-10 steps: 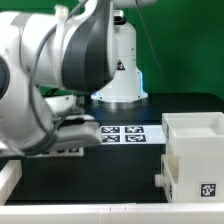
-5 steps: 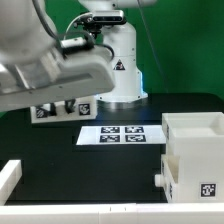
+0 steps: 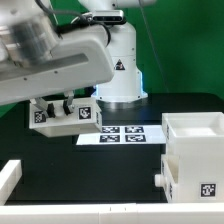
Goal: Assemble drawer
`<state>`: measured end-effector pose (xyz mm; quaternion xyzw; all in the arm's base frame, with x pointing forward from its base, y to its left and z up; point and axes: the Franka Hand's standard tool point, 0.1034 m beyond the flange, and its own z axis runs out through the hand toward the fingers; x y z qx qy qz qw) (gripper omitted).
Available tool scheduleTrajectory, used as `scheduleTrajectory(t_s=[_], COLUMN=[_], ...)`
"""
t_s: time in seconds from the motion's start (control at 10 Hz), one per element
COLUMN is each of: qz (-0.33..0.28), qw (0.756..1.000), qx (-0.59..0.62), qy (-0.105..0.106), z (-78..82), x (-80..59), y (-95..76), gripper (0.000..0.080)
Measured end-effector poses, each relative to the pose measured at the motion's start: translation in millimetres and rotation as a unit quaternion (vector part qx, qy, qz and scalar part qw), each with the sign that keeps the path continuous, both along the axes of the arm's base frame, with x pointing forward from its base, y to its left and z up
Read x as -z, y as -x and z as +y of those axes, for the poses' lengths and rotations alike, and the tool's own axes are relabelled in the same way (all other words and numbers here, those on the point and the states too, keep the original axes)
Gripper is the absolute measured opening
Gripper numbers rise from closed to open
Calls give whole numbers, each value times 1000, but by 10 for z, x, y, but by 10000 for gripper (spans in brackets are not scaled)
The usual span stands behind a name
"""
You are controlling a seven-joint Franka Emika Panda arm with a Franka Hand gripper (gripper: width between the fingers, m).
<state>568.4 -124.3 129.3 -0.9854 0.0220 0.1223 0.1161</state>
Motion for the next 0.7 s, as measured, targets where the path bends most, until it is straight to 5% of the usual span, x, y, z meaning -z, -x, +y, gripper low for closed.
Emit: scheduleTrajectory(t_s=[0.2, 0.7], qz=[-95, -248], qw=[995, 963], qx=[11, 47], qy=[16, 97], z=[-89, -206], x=[-30, -14], y=[-206, -205], gripper=[169, 169])
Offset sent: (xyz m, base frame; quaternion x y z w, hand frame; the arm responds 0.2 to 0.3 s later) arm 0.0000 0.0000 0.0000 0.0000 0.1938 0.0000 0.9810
